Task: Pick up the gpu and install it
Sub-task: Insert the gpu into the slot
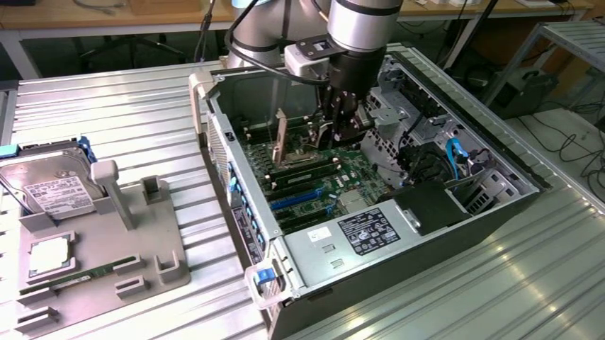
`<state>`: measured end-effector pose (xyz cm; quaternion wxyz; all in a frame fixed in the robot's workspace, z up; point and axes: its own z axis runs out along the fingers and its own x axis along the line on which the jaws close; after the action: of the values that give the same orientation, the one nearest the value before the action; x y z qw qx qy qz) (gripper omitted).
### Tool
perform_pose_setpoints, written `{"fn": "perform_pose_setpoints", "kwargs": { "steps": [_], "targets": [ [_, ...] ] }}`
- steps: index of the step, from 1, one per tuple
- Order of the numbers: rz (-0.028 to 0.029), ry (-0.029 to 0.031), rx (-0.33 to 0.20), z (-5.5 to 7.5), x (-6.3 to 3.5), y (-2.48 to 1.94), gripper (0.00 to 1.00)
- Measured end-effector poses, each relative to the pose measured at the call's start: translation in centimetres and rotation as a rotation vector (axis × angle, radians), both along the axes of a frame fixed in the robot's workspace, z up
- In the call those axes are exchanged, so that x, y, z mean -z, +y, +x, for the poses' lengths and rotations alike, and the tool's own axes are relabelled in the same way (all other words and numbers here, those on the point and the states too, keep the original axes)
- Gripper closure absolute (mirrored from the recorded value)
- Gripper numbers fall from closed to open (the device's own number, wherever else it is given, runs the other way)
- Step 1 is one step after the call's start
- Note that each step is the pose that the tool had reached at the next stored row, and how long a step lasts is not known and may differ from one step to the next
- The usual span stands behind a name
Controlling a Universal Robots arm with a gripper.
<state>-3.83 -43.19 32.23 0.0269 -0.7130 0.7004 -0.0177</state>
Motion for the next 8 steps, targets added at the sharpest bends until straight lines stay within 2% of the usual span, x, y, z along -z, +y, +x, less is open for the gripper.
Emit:
{"fn": "perform_pose_setpoints", "kwargs": {
  "steps": [8],
  "targets": [
    [0.0000, -0.0007, 0.002, -0.04, 0.61, 0.00, 0.72]
  ]
}}
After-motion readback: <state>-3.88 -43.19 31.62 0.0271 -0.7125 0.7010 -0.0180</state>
